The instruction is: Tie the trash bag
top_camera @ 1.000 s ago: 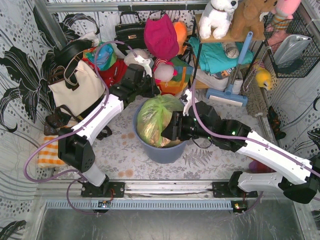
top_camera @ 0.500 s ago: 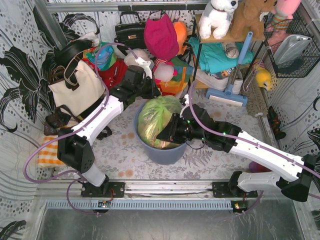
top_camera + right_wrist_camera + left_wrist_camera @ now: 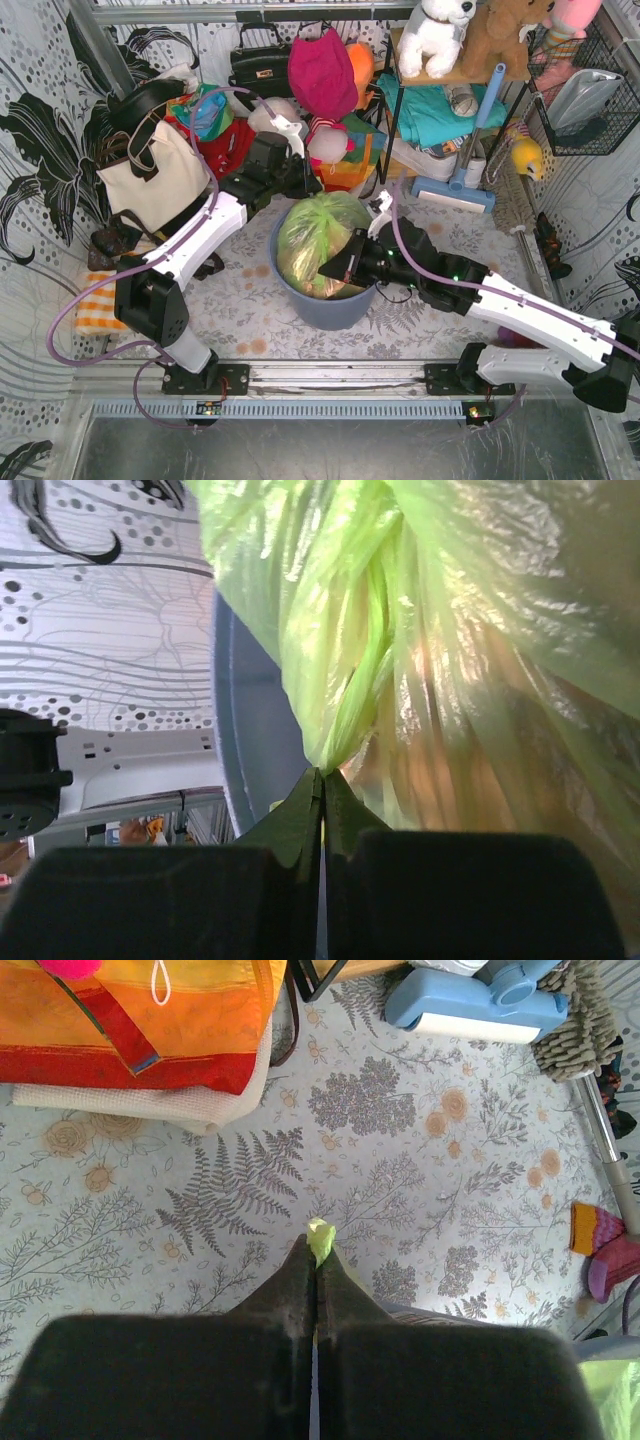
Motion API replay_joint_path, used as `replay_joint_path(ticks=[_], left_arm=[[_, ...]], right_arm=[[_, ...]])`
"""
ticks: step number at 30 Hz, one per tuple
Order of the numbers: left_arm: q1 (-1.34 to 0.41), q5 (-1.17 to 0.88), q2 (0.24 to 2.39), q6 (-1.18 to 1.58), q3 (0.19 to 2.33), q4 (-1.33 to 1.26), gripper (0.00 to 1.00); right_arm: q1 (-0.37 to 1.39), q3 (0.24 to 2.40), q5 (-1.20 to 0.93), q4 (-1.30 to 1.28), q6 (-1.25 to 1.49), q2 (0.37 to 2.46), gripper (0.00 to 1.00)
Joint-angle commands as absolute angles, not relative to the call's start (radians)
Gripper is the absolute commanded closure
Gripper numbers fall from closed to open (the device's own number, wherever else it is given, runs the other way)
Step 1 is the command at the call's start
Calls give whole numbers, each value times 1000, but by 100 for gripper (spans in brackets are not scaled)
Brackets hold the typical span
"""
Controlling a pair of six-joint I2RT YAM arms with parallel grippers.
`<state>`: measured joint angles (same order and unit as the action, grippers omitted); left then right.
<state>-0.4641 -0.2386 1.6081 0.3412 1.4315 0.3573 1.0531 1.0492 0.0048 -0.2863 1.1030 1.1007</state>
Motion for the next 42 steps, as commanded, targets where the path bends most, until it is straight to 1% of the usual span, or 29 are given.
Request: replay_joint_path(ticks=[1,4,8,11,15,22,23,24,25,26,27,28,29,30,34,36,38,39,40,42], left_arm=[[-466,-241,1585,333,1414,341,100],[-467,-236,1583,334,1412,341,100],[-466,-236,1582,336,1406,336,100],[-467,-236,1580,339,1402,333,100],[-466,-235,1579,344,1402,331,100],[-467,-237,1577,344,1409,334,100],[-467,-236,1578,345,1409,334,100],[-466,-237,1579,345,1410,334,100],[-467,-237,1579,345,1409,334,100],[-466,-237,1581,345,1411,335,100],[-467,-239,1581,346,1411,335,100],[-467,-239,1581,347,1412,334,100],[-466,-238,1581,347,1414,334,100],[-468,-240,1581,346,1414,336,100],[-466,-239,1579,346,1419,340,100],[-467,-238,1582,345,1422,342,100],[-467,-240,1584,344,1426,345,100],[-467,-242,1587,344,1429,346,100],[-466,-243,1588,343,1431,348,100],[-466,-243,1588,344,1432,348,100]], right_arm=[[1051,942,6,-15,1010,1019,100],[1051,862,-44,196,974,993,100],[1051,853,-136,349,914,1019,100],[1052,828,-220,508,921,1055,100],[1051,848,-319,603,935,1125,100],[1051,858,-350,680,955,1180,100],[1052,858,-353,692,959,1183,96],[1051,856,-353,706,961,1187,90],[1051,855,-347,715,963,1190,87],[1051,857,-334,712,968,1192,87],[1051,856,-324,712,971,1193,87],[1051,855,-309,710,970,1193,91],[1051,856,-285,699,972,1189,98],[1051,852,-259,688,973,1181,100],[1051,842,-207,659,932,1132,100],[1051,864,-218,620,881,1108,100],[1052,930,-199,482,805,1086,99],[1053,959,-191,420,758,1074,92],[1052,999,-190,348,694,1056,82],[1052,1073,-183,196,491,1025,64]])
